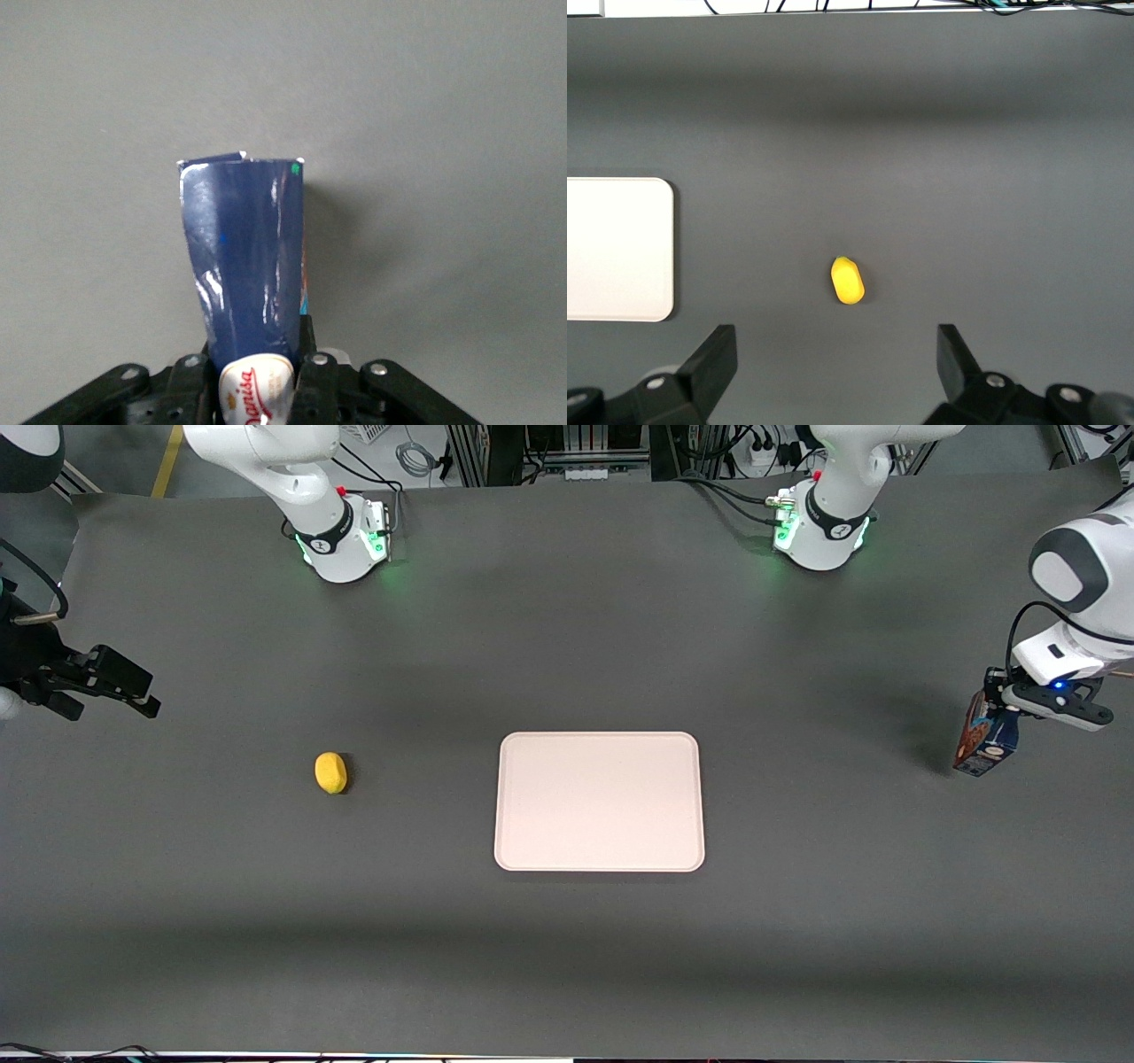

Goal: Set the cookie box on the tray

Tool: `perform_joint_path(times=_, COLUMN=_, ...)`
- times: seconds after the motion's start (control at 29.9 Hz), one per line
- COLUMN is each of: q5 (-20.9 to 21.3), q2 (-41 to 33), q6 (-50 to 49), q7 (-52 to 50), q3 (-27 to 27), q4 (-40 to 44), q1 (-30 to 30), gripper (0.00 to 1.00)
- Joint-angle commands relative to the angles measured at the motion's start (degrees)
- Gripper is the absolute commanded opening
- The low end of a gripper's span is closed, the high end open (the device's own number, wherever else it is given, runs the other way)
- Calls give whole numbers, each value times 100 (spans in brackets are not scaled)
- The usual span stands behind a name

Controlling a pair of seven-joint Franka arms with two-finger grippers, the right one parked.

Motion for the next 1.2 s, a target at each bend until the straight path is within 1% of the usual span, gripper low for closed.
perform_joint_path(times=0.0, q5=-70, q2=140, q6=-283, q7=48, q3=43, q4=353, q1=-35, gripper=21)
perform_joint_path(times=0.13, q5=-96, q2=141, q6=-266, q7=-57, q3=-10, q4=362, q1=-53, gripper=20)
perform_joint_path(times=0.2, q5=-96, q2=132, q6=-301, q7=-311, q3=-97, q4=380, q1=-70, gripper=20)
perform_joint_path(times=0.37, q5=-96, q2=9, q6=-467, q7=-1330, q3=-756, q4=388, q1=-97, gripper=20)
perform_joint_path(times=0.6, q5=-96, q2=-228, q6=-696, q7=-3544, q3=-2196, q4=380, q1=-97, gripper=21)
perform_joint_path(times=0.77, q5=-113, q2=-194, q6=-600, q7=-5047, q3=-3260, q4=388, q1=-106, gripper=21)
perform_joint_path(times=0.9, q5=-114, q2=-97, q6=-468, q7=-5874, q3=-4086, q4=467, q1=-106, gripper=21)
perform_joint_path(times=1.17, q5=-114, q2=263, q6=-433, q7=-7518, q3=-5300, q4=740, q1=-123, gripper=21)
